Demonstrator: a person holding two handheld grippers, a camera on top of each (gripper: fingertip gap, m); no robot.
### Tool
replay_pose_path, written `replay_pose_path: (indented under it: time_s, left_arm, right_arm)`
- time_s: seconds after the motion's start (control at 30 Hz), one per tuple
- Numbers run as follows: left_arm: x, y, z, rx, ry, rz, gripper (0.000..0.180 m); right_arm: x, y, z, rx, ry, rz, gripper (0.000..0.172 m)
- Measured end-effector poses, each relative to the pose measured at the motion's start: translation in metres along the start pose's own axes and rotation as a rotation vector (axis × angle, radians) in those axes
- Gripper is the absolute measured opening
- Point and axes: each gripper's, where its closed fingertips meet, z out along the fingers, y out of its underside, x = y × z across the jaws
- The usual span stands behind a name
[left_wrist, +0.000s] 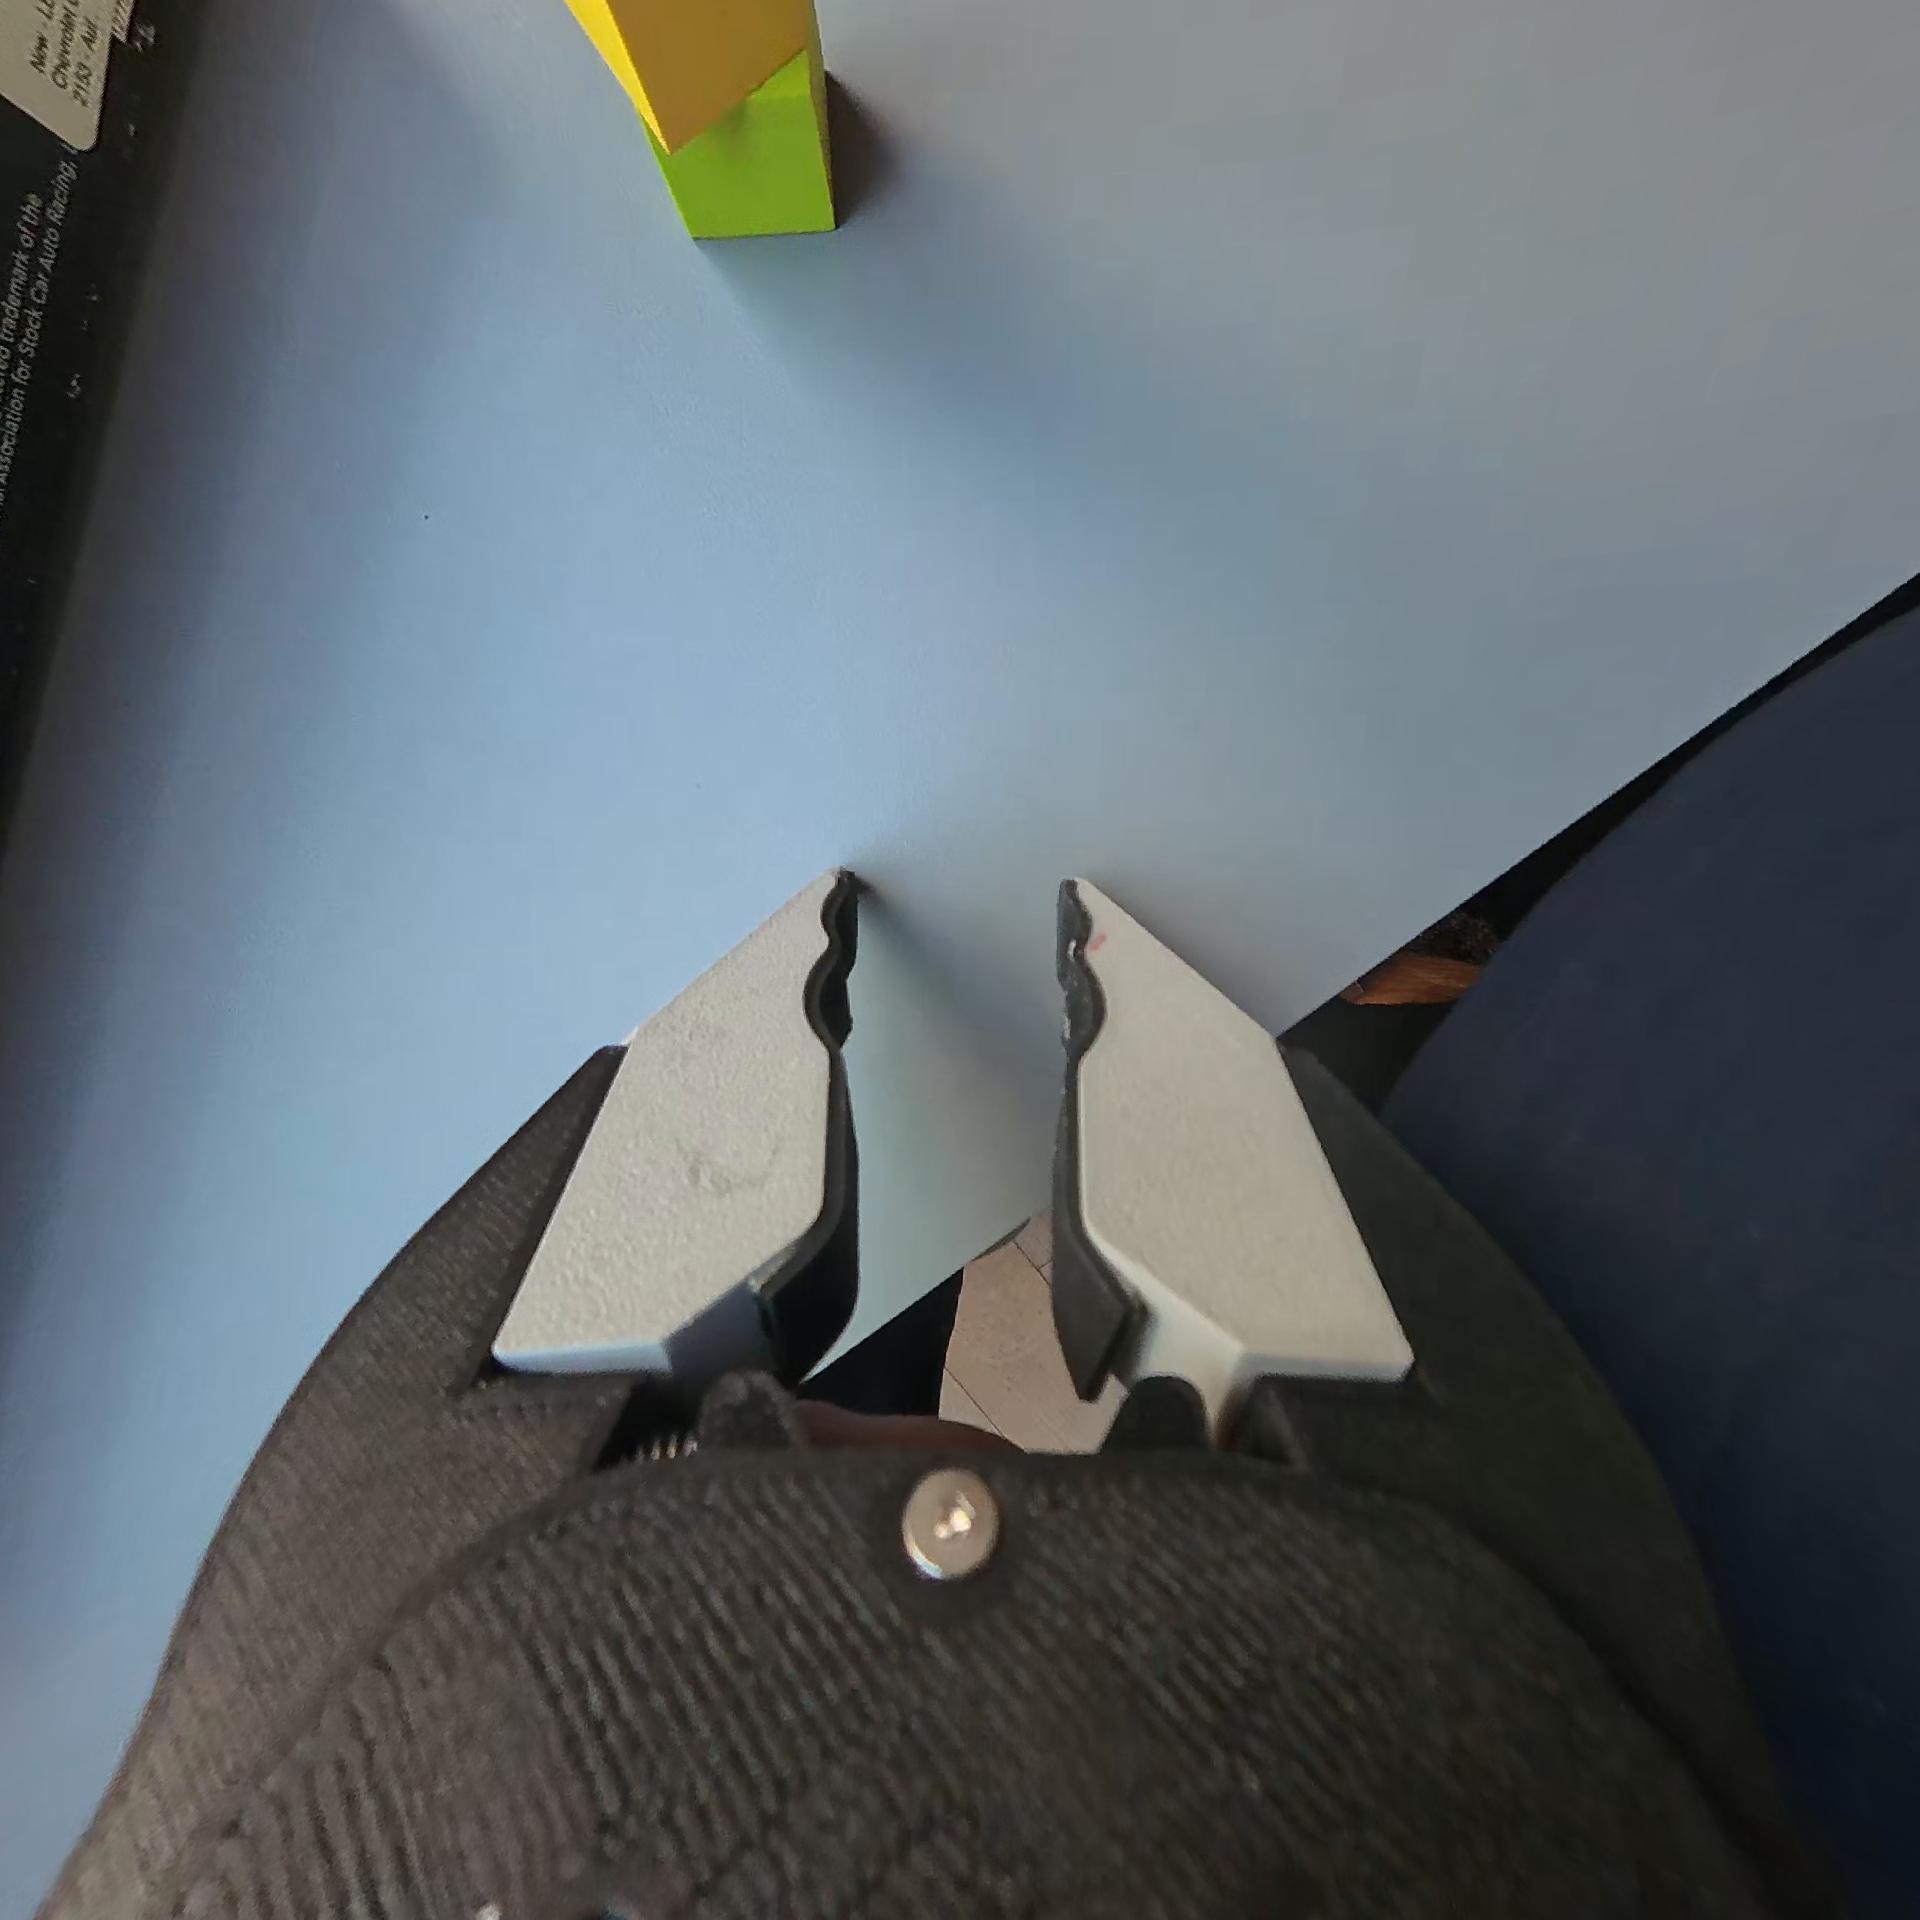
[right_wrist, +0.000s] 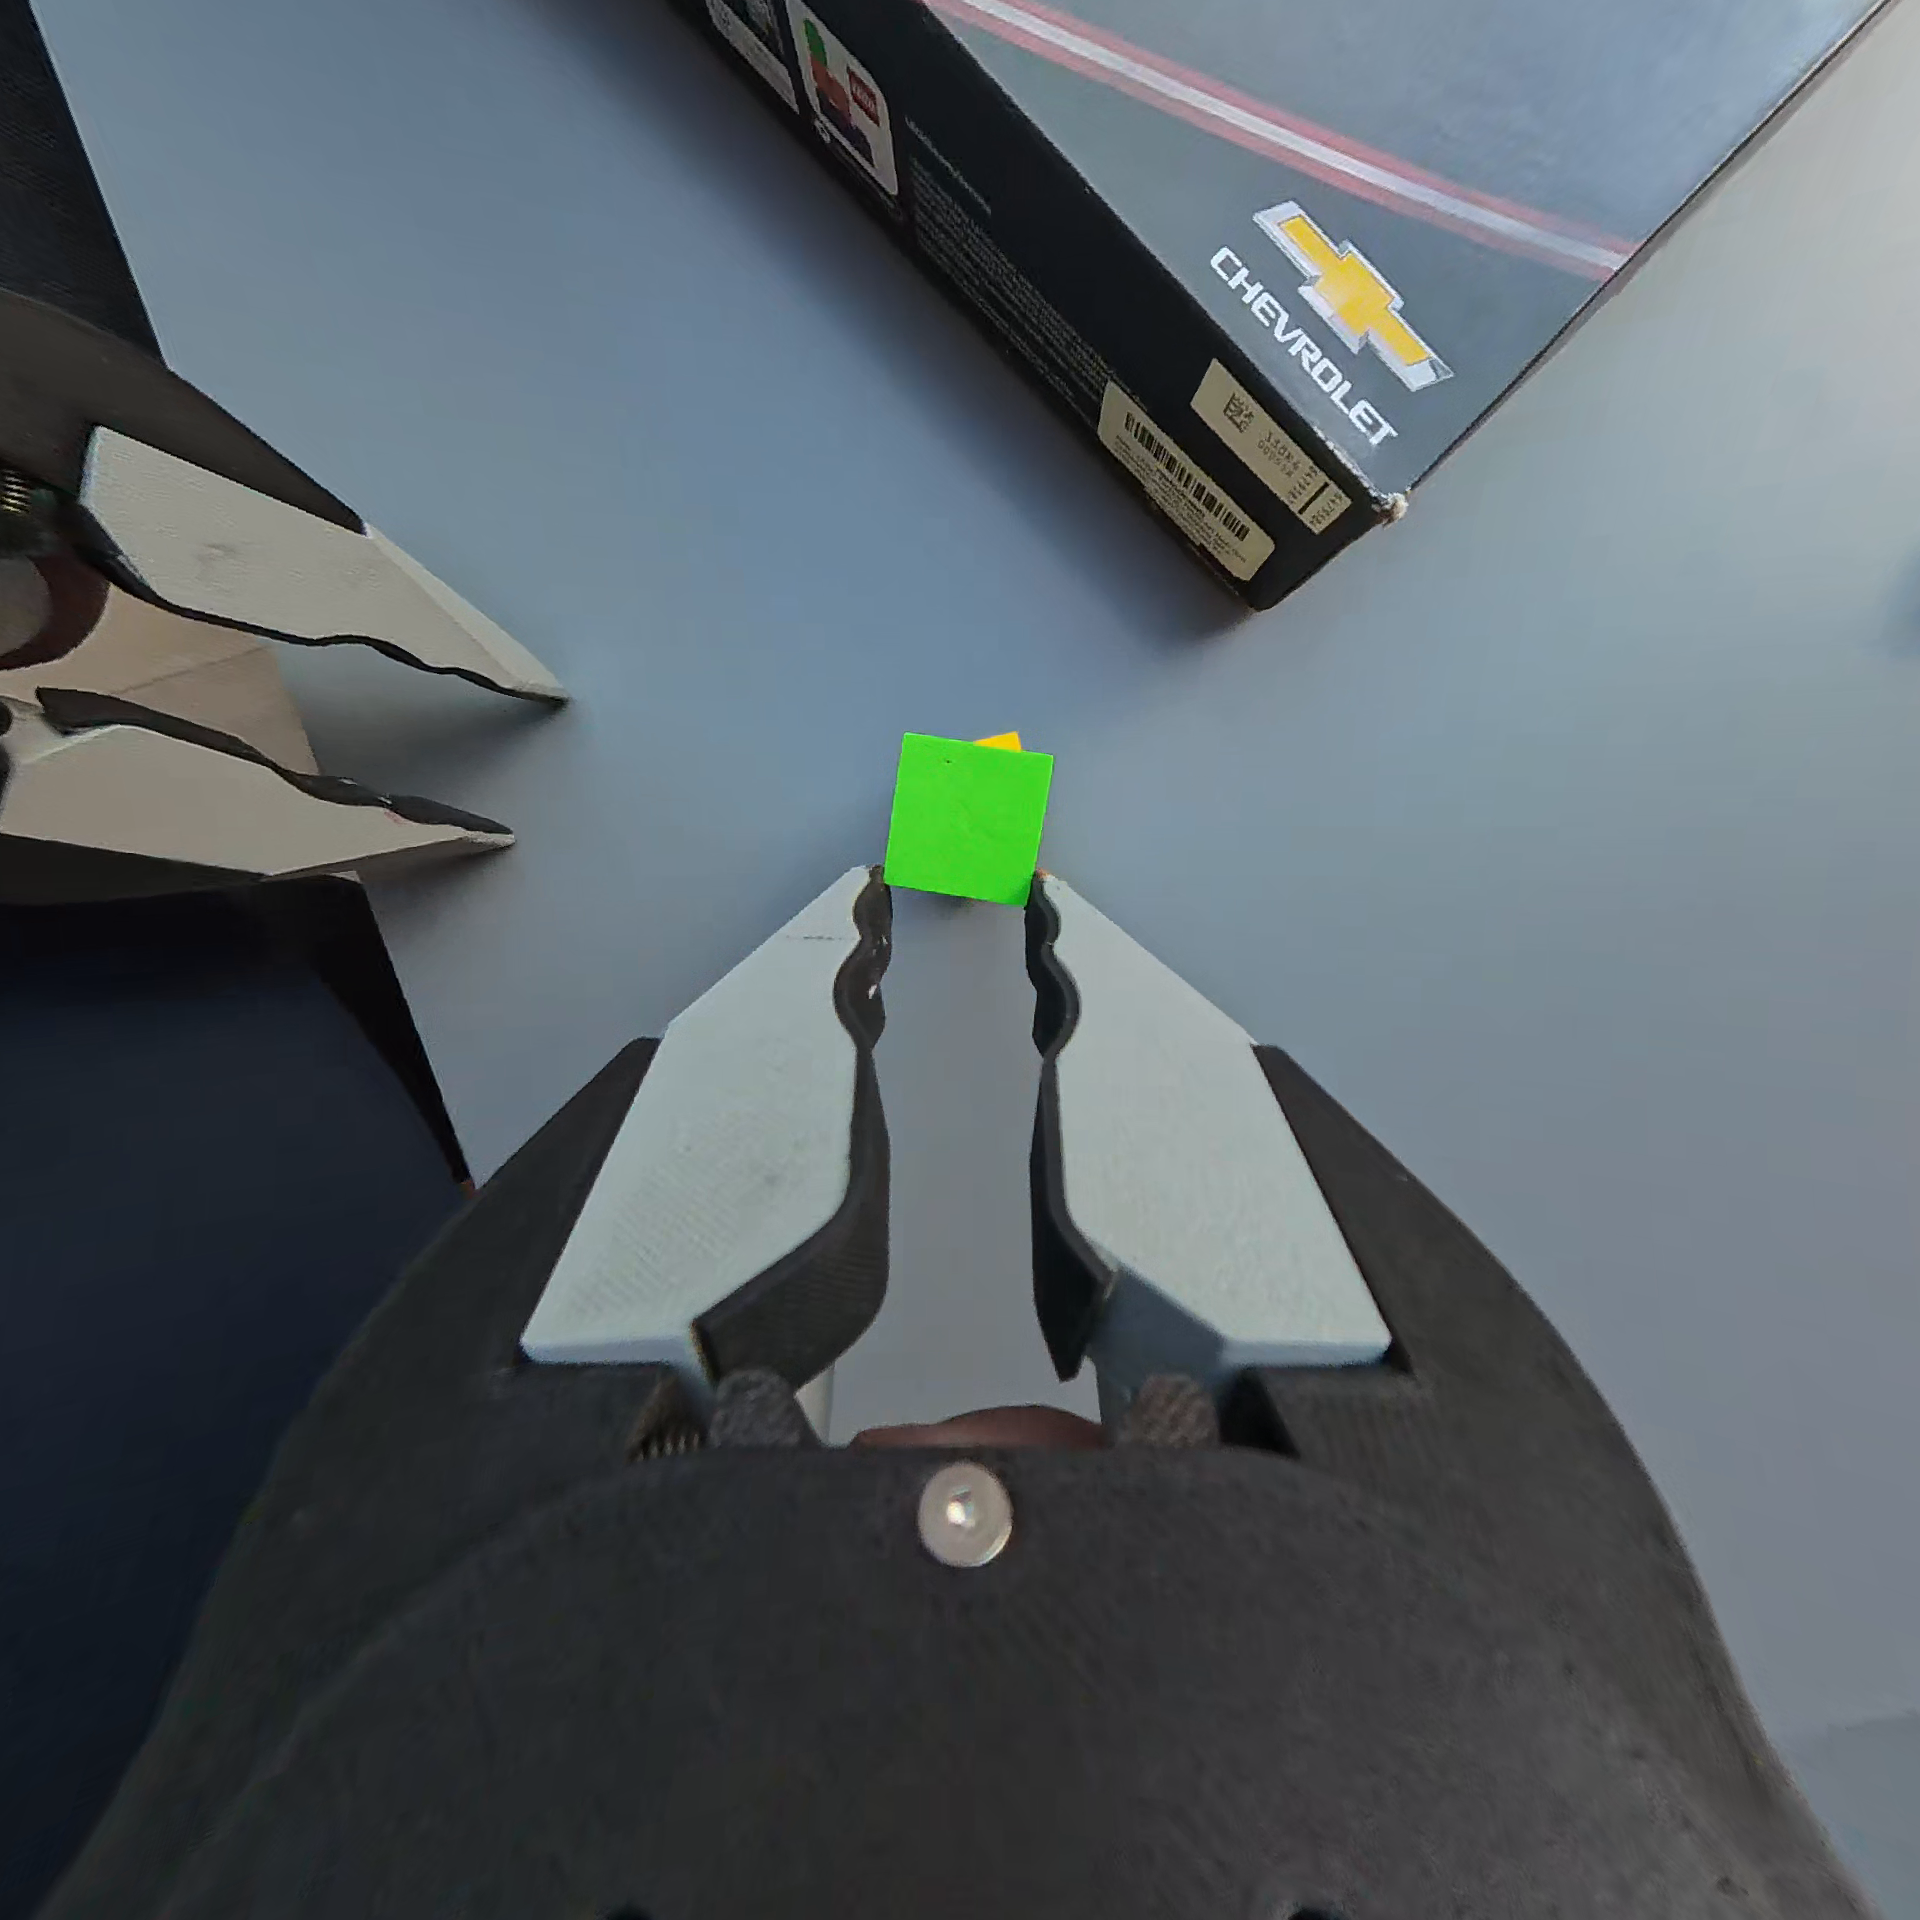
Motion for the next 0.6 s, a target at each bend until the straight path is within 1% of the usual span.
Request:
replay_pose_path:
  time_s: [0.2,0.3,0.37,0.43,0.5,0.6]
  left_arm:
    - [0.000,0.000,0.000,-0.001,-0.003,-0.005,0.037]
    - [0.000,0.000,0.000,0.001,-0.003,-0.003,0.036]
    - [0.000,0.000,0.000,0.007,-0.002,-0.002,0.036]
    - [0.000,0.000,0.000,0.013,-0.002,-0.006,0.036]
    - [0.000,0.000,0.000,0.015,-0.003,-0.009,0.036]
    - [-0.001,-0.001,0.000,0.013,-0.007,-0.017,0.036]
  right_arm:
    - [0.002,-0.002,0.004,0.003,0.004,0.002,0.024]
    - [0.001,-0.004,0.005,0.007,-0.005,0.003,0.036]
    - [0.001,-0.006,0.003,0.025,-0.007,0.008,0.037]
    - [-0.002,-0.010,-0.005,0.064,-0.028,0.024,0.042]
    - [-0.001,-0.015,-0.017,0.125,-0.052,0.039,0.042]
    - [0.020,-0.019,-0.036,0.211,-0.036,0.078,0.042]
